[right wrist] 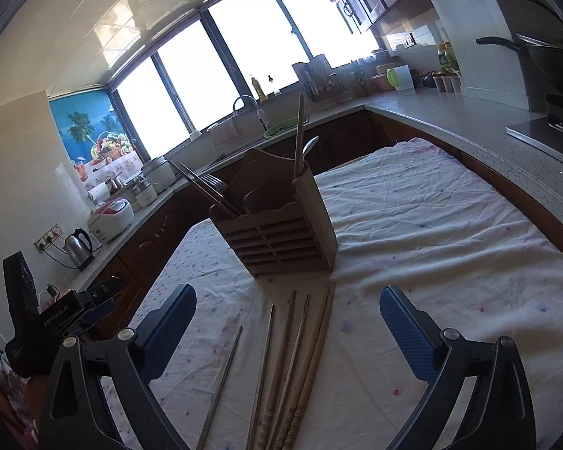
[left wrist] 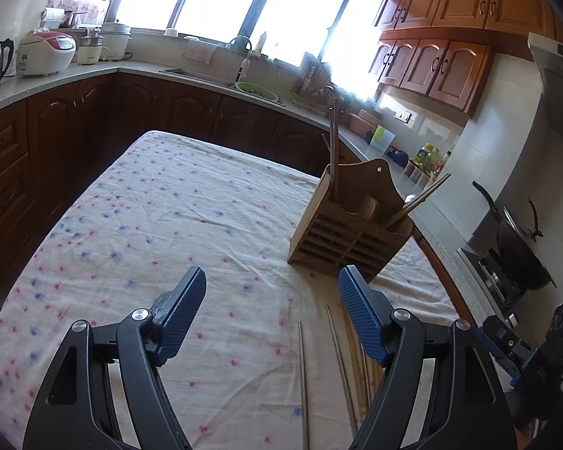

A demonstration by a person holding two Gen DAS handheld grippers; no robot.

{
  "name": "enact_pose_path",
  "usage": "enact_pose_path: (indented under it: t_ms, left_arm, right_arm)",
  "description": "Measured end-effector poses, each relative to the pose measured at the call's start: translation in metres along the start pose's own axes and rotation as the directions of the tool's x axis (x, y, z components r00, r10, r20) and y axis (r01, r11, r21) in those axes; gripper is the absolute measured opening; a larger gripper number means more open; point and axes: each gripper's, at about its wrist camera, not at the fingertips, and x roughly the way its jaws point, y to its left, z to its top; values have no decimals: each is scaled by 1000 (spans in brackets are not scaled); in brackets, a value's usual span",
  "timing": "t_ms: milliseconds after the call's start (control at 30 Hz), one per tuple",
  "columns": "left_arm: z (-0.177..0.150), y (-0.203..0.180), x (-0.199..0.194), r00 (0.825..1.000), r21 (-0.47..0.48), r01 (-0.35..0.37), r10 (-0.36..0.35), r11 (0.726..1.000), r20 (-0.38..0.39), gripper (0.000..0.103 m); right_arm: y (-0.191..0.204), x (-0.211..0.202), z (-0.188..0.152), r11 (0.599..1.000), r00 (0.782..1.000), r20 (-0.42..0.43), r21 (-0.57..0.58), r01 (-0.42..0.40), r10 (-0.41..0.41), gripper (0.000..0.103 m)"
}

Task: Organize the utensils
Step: 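Move both open tools back toward the chopsticks lying on the cloth, then grasp a metal chopstick with the left tool while the right grasps a wooden chopstick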

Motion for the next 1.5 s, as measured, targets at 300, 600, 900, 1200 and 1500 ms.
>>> enact_pose_path:
  t_ms: [300,600,900,1200,1500]
  left_arm:
    - [-14,8,3,999,5,-19,19,1000,-45,75]
    - [-25,-6,20,993,63,-20,27,998,-115,75]
    - [-37,-24,43,979,140,-8,36,990,-203,74]
    - [-53,-42,83,938,204,26,46,979,-343,51]
    - [-61,-52,114,905,237,50,57,970,-422,34]
  right_arm:
    - [-1,0,-13,1000,999,-22,-5,30,-30,99]
    - [-1,10,-18,998,998,-47,-21,51,-52,99]
    - [-7,30,-20,996,990,-112,-33,83,-87,73]
    - [-16,84,-21,994,963,-249,-49,98,-107,34]
    - [-24,137,-23,987,922,-352,-90,136,-160,19]
